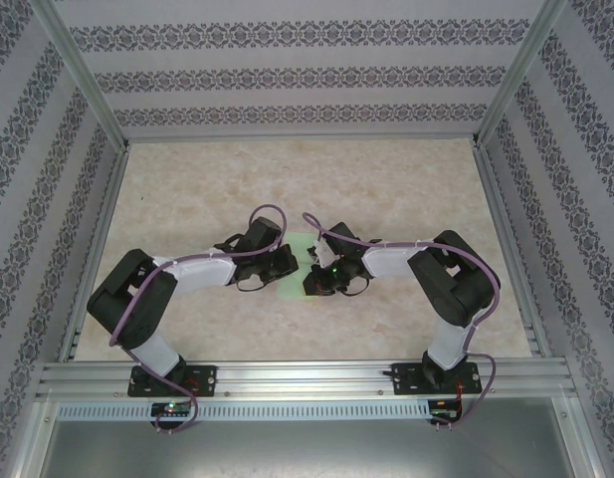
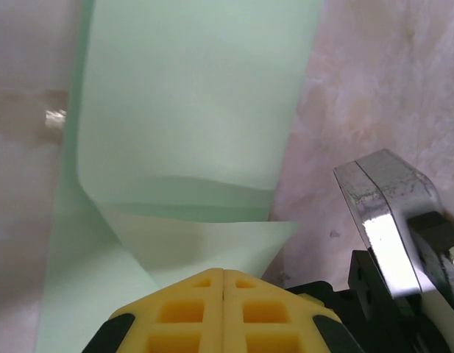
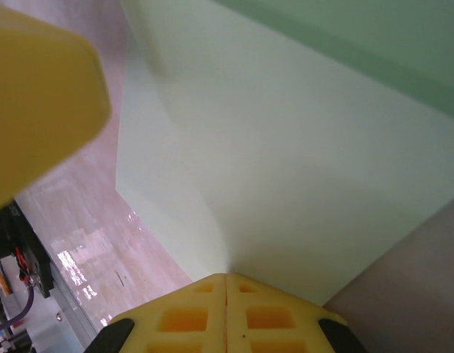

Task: Fold a paper plane with a square sheet of paper (pick it up from the middle)
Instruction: Fold the triangle a second time at the center of the table.

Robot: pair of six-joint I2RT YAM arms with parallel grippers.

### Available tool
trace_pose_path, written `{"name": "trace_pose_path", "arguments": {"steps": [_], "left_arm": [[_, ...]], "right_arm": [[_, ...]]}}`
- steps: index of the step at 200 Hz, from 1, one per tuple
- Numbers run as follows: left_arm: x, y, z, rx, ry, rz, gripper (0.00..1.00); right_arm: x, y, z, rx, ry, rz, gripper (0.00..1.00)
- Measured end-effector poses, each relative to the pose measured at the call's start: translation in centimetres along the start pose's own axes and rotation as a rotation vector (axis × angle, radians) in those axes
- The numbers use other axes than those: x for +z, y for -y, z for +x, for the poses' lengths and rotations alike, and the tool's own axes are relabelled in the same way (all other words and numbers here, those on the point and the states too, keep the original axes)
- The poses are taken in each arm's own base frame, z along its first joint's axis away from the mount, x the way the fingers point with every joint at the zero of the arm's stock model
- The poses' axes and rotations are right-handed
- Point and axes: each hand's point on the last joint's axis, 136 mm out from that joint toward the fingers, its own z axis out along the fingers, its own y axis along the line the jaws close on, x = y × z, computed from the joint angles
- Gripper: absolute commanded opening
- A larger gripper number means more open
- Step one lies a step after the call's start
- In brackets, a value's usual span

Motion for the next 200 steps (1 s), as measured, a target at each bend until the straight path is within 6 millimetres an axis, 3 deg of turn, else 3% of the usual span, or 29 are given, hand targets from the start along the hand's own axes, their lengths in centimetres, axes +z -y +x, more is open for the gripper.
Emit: {"name": "trace_pose_path", "arguments": {"steps": [79,113,200], "left_arm": [[1.4,-1.1,2.7,0.014,-0.068,-0.076,0.01],[1.9,-2.1,2.8,0.004,-0.064,-0.115,0.0],[1.9,-2.2,2.5,0.015,-0.034,-0.143,0.01]], "right_arm": [[0.0,0.0,0.1,0.005,-0.006,0.014,0.06],[0.0,0.0,0.1,0.009,-0.012,0.022,0.06],[0.0,0.0,0.1,0.01,-0.012,0.025,0.06]]}}
